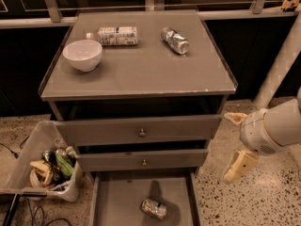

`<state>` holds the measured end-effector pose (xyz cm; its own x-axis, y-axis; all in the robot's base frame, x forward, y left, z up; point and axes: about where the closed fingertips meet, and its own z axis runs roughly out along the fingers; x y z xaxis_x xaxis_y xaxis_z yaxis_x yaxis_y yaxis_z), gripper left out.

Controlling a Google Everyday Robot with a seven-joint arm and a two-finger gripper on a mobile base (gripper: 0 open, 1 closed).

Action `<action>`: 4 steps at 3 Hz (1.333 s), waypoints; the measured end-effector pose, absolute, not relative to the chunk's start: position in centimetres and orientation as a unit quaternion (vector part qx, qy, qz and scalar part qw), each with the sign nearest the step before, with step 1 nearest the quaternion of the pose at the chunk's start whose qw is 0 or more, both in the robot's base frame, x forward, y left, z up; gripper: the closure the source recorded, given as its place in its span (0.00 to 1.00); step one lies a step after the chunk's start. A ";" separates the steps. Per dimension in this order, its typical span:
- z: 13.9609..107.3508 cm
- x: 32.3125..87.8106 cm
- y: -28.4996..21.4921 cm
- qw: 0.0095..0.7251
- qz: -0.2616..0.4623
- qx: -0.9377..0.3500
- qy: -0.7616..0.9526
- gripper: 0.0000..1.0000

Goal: Pick 7up can from bottom drawer and place on counter

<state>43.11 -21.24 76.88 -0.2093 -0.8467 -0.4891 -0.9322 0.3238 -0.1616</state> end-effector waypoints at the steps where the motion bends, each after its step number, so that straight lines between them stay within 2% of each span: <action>1: 72.6 42.7 -20.4 0.229 0.105 -0.571 0.781 0.00; 2: 65.9 42.1 -19.9 0.206 0.122 -0.564 0.790 0.00; 4: 55.1 41.2 -20.0 0.227 0.136 -0.554 0.789 0.00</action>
Offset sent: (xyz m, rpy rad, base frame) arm -0.0139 0.0166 -0.1975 0.0127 0.1913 -0.0377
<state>41.19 -20.01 55.13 -0.2833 -0.8124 -0.5096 -0.9362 0.3495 -0.0368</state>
